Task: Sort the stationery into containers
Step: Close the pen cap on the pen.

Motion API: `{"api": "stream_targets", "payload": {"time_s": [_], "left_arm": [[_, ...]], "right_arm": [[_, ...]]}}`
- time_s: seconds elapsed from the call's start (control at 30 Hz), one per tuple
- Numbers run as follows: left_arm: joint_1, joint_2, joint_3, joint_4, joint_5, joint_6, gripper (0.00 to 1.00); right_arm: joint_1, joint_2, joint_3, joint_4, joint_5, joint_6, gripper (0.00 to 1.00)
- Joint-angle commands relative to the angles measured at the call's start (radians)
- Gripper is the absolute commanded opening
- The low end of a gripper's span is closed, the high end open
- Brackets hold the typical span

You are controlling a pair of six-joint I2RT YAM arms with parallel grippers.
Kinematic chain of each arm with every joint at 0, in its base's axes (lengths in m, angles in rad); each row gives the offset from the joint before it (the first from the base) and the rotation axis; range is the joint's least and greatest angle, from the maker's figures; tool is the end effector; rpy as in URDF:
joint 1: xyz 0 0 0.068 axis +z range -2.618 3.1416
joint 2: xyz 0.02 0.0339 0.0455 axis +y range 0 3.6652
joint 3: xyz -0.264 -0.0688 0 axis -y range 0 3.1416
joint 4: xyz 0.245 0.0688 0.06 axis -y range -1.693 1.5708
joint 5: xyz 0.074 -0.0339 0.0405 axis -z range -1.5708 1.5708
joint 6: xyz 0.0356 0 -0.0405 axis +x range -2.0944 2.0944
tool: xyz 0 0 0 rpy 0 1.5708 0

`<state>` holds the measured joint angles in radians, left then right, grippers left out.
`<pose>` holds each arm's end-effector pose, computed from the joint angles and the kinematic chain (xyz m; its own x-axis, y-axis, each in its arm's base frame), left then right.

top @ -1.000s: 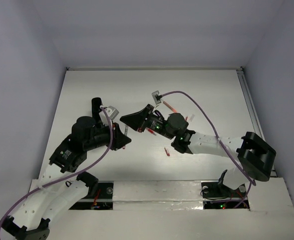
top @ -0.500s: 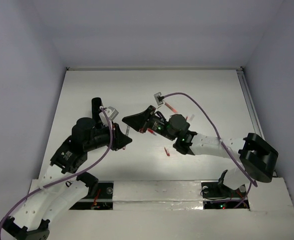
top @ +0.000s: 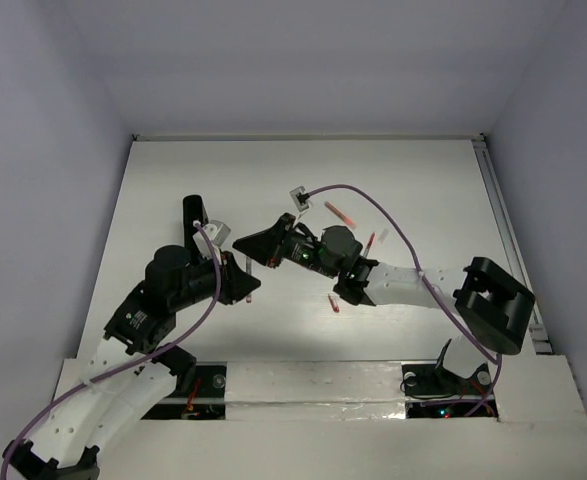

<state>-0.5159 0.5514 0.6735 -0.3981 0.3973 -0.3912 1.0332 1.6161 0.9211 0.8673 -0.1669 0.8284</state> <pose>0.1096 -0.0780 0.3121 -0.5161 -0.1115 -0.8493 0.6295 0.6230 -0.4643 0.1824 0.3174 0.2851 -0.6265 0.3680 -0.6870 -0.6940 0.1378 0.7067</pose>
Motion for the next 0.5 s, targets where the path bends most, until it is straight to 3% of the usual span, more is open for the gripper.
{"api": "stream_targets", "payload": {"time_s": [0.0,0.23,0.47], "left_arm": [[0.033,0.007,0.097,0.51,-0.169,0.006,0.0],[0.033,0.045,0.146,0.479,-0.198,0.048,0.0],[0.033,0.024,0.179,0.458,-0.238,0.077,0.0]], "right_arm": [[0.11,0.019,-0.073,-0.269,-0.333,-0.014,0.0],[0.11,0.037,-0.082,-0.275,-0.396,-0.023,0.0],[0.128,0.004,-0.136,-0.301,-0.333,-0.032,0.0]]}}
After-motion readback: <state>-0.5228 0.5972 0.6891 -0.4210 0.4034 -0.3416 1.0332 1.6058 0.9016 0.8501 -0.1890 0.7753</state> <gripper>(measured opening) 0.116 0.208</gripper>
